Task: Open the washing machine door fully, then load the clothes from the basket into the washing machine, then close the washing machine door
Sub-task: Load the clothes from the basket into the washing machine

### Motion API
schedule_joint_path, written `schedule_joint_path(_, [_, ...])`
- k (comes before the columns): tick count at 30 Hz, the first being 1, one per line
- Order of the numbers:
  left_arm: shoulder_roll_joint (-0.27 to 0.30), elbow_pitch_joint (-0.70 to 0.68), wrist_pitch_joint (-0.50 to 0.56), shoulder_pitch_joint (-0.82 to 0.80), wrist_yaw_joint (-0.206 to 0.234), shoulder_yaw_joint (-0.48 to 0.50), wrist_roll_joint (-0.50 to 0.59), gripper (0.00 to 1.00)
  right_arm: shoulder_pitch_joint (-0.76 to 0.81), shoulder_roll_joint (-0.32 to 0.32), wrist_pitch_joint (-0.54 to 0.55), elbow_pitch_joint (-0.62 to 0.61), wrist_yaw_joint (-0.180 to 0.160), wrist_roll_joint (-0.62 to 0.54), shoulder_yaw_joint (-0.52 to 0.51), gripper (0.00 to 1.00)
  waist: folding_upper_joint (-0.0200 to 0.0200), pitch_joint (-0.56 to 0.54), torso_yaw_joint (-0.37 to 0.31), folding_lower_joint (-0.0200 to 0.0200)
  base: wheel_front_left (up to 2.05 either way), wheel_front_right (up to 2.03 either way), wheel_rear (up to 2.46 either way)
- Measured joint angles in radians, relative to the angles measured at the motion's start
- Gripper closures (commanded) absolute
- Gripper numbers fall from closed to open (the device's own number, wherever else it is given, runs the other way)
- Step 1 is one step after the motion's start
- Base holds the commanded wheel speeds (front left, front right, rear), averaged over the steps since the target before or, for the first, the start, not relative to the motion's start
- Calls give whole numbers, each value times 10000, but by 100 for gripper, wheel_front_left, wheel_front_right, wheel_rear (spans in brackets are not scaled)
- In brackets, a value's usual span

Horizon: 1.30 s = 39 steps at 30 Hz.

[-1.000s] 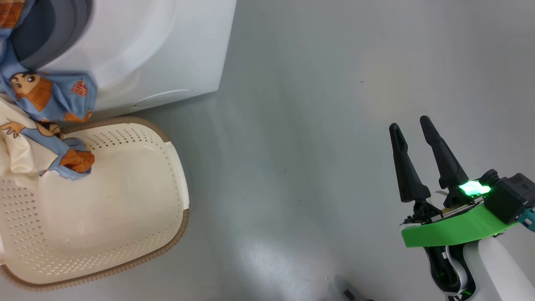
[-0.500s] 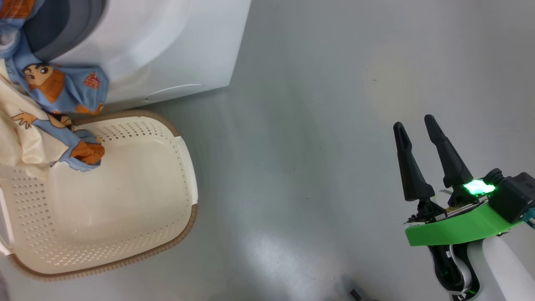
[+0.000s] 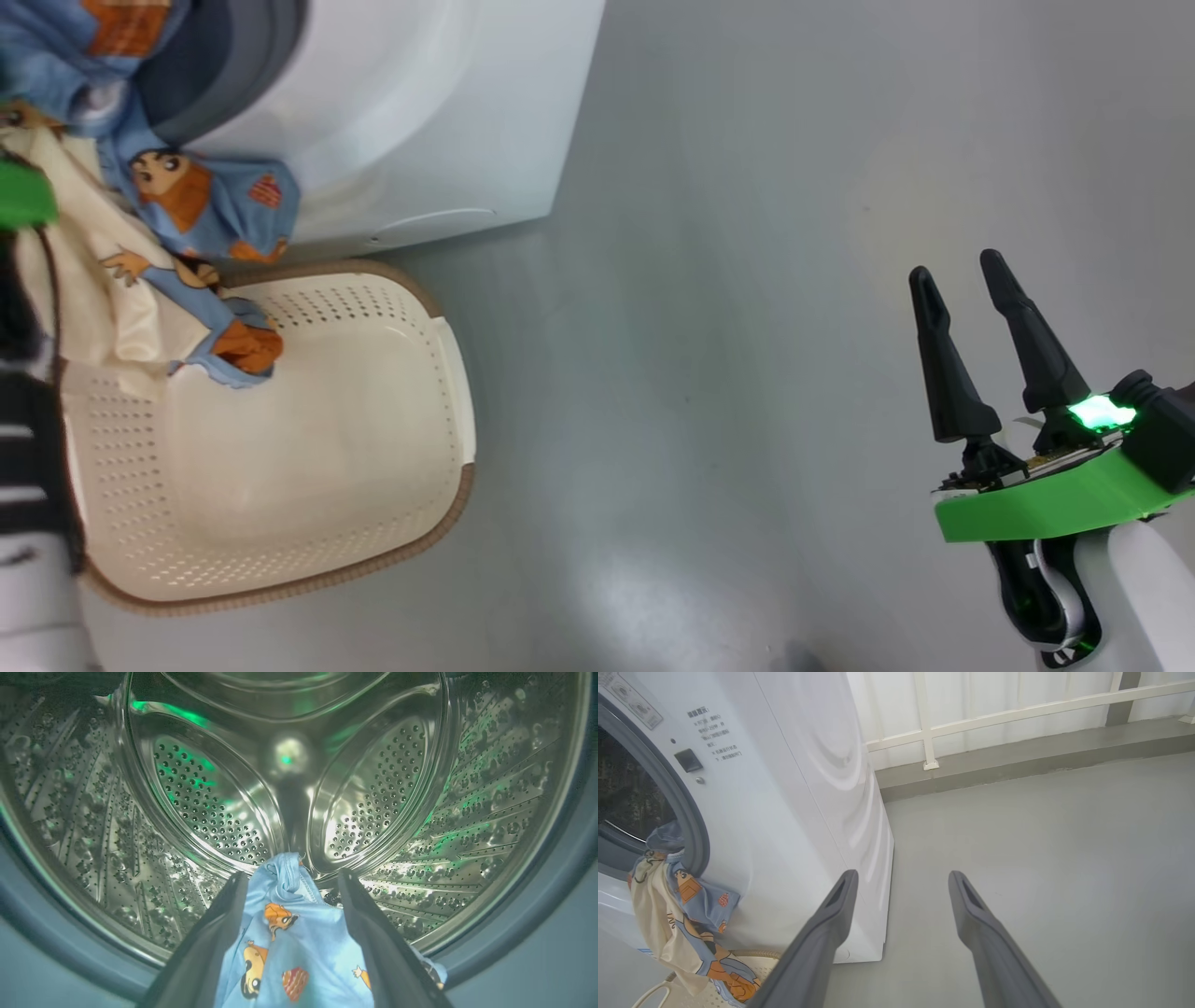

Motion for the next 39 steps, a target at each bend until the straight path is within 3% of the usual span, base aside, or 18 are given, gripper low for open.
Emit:
schedule_joint_path(17, [-1085,-1896,0,3609,-67,-136,334,0,178,-685,0,364,0,19,-104,0,0,-1436,879,0,0,0,0])
schedule_joint_path(39, [-1453,-3350,2,8087,-67,-451,706,0,2713,-742,2,579,0,134,-727,0,0,-4270,1538,0,0,0,0])
